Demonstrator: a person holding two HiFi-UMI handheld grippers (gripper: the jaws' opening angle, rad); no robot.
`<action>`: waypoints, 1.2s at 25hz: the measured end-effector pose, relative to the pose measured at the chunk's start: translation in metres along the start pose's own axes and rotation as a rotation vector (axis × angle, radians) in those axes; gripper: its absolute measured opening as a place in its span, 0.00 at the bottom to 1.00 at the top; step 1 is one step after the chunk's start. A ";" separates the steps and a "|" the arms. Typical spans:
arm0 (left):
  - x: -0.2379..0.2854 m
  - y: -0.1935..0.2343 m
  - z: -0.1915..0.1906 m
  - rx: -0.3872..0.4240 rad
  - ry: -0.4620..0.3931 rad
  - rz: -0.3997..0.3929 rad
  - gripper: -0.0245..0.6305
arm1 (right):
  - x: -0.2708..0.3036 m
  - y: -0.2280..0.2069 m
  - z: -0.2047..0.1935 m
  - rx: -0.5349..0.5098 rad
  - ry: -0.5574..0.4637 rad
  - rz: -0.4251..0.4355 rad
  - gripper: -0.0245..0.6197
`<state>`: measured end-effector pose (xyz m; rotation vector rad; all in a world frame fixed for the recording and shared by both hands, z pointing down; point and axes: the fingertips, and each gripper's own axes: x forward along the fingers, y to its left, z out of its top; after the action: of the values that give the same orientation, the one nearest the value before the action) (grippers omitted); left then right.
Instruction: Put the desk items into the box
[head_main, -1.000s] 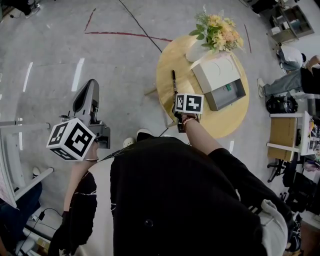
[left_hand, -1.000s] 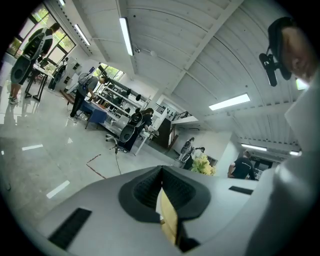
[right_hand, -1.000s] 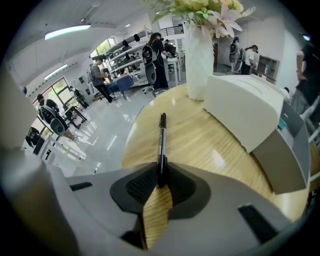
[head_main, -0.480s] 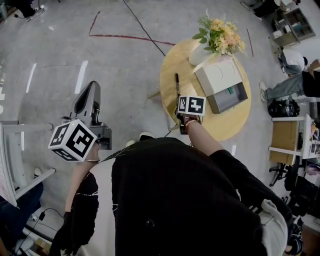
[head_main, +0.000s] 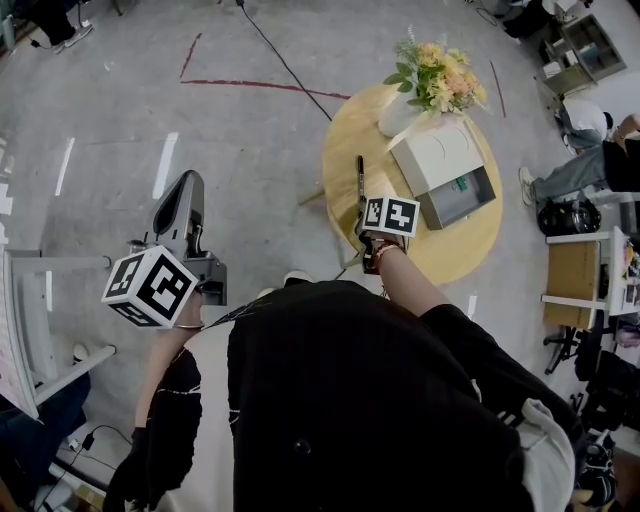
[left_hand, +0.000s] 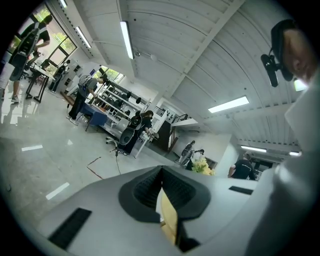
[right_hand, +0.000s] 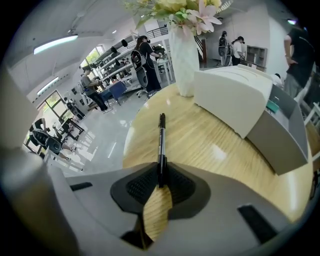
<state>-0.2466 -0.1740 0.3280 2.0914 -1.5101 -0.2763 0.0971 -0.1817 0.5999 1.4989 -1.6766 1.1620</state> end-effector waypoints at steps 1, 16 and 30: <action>0.000 -0.001 0.000 0.001 0.001 -0.005 0.05 | -0.001 0.000 -0.001 0.005 -0.001 -0.001 0.13; 0.000 -0.030 -0.025 0.005 0.087 -0.139 0.05 | -0.036 -0.030 -0.059 0.149 -0.038 -0.048 0.13; 0.000 -0.077 -0.061 0.028 0.195 -0.298 0.05 | -0.086 -0.063 -0.113 0.293 -0.136 -0.113 0.13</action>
<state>-0.1558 -0.1377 0.3380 2.2908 -1.0964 -0.1533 0.1610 -0.0408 0.5870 1.8644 -1.5335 1.3129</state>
